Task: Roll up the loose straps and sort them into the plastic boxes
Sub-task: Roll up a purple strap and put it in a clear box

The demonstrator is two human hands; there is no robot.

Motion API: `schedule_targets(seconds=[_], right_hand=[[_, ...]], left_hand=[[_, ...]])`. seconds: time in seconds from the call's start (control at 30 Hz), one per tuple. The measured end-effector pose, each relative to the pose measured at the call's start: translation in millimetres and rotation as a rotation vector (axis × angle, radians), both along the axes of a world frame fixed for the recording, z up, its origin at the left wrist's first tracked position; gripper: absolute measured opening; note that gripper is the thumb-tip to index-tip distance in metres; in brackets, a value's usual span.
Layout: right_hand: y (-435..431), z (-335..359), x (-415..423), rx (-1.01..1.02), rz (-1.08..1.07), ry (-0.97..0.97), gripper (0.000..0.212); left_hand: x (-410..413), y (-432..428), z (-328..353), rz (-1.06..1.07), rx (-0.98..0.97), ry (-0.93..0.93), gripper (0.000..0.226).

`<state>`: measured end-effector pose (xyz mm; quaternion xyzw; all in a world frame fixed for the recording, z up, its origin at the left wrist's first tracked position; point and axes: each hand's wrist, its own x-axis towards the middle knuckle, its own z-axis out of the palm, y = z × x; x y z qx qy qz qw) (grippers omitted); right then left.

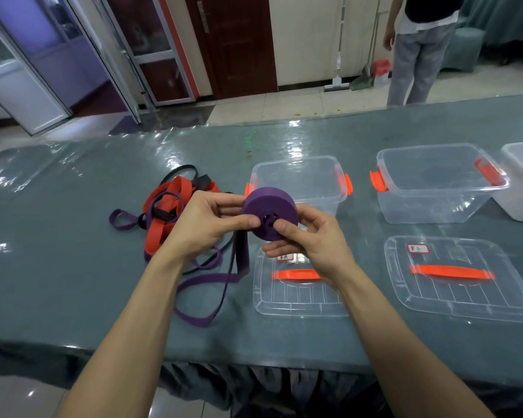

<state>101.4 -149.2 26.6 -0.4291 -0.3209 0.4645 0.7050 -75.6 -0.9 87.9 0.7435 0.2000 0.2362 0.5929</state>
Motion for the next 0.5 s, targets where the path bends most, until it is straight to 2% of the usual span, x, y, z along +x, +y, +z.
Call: schedule_targets(seconds=[0.07, 0.17, 0.23, 0.33, 0.4, 0.5], right_hand=[[-1.4, -0.2, 1.0, -0.035, 0.042, -0.091, 0.039], [-2.4, 9.1, 13.3, -0.168, 0.058, -0.449, 0.048], [1.2, 20.6, 19.5, -0.218, 0.087, -0.622, 0.053], [11.9, 33.7, 17.6, -0.218, 0.108, -0.848, 0.037], [16.8, 38.2, 14.7, -0.197, 0.073, -0.840, 0.030], [21.7, 41.6, 14.5, -0.132, 0.010, -0.678, 0.029]], left_hand=[[-3.2, 1.3, 5.1, -0.021, 0.030, 0.062, 0.036], [-5.9, 4.2, 17.0, -0.052, 0.217, 0.243, 0.029], [-4.1, 5.7, 25.5, -0.099, 0.368, 0.378, 0.027], [1.5, 7.1, 35.7, -0.163, 0.535, 0.494, 0.023], [1.1, 11.4, 37.2, -0.137, 0.530, 0.465, 0.026], [-10.4, 23.6, 27.6, -0.052, 0.335, 0.274, 0.034]])
